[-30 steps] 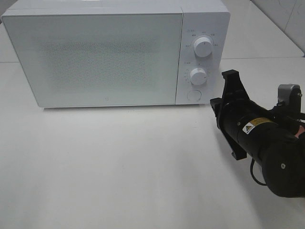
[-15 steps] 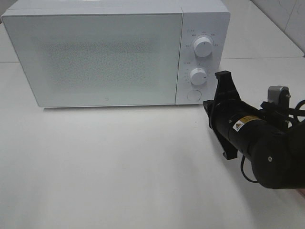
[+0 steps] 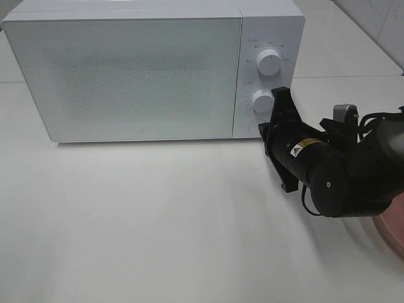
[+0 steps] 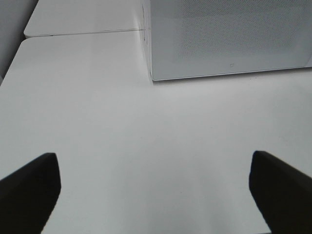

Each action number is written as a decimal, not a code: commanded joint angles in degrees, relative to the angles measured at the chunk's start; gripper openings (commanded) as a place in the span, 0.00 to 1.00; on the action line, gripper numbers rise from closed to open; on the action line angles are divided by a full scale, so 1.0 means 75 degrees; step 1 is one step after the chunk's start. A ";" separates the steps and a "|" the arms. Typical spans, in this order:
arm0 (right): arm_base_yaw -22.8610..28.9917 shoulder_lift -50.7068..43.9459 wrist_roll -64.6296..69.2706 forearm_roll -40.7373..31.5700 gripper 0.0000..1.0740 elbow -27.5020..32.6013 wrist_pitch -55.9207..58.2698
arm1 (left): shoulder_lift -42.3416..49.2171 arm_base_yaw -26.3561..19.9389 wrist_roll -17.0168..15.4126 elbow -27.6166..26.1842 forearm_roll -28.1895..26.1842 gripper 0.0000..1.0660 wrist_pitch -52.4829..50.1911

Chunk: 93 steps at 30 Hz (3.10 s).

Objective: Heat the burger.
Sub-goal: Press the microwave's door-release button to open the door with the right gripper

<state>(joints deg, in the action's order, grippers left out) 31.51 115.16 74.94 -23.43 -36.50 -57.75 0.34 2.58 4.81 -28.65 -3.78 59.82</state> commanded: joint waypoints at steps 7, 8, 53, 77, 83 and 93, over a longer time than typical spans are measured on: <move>-0.0283 0.0474 0.0191 0.0298 0.00 -0.0649 0.0351 | 0.0145 0.0031 -0.0023 0.0015 -0.0038 0.92 -0.0038; -0.0283 0.0596 0.0214 0.0336 0.00 -0.0779 0.0382 | 0.0145 0.0031 -0.0023 0.0015 -0.0038 0.92 -0.0038; -0.0703 0.0909 0.0573 -0.0183 0.00 -0.1910 -0.1665 | 0.0138 0.0031 -0.0023 0.0015 -0.0038 0.92 -0.0038; -0.0573 0.1100 0.0222 -0.1161 0.00 -0.2758 -0.2002 | 0.0138 0.0031 -0.0023 0.0015 -0.0038 0.92 -0.0038; -0.0222 0.1092 0.0604 -0.1054 0.00 -0.2468 -0.1108 | 0.0138 0.0031 -0.0023 0.0015 -0.0038 0.92 -0.0038; 0.0107 0.0710 0.0649 -0.0542 0.00 -0.1551 0.0871 | 0.0138 0.0031 -0.0023 0.0015 -0.0038 0.92 -0.0038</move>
<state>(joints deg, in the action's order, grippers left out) 31.86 121.75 79.47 -30.42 -47.90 -50.71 0.34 2.58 4.81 -28.65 -3.78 59.82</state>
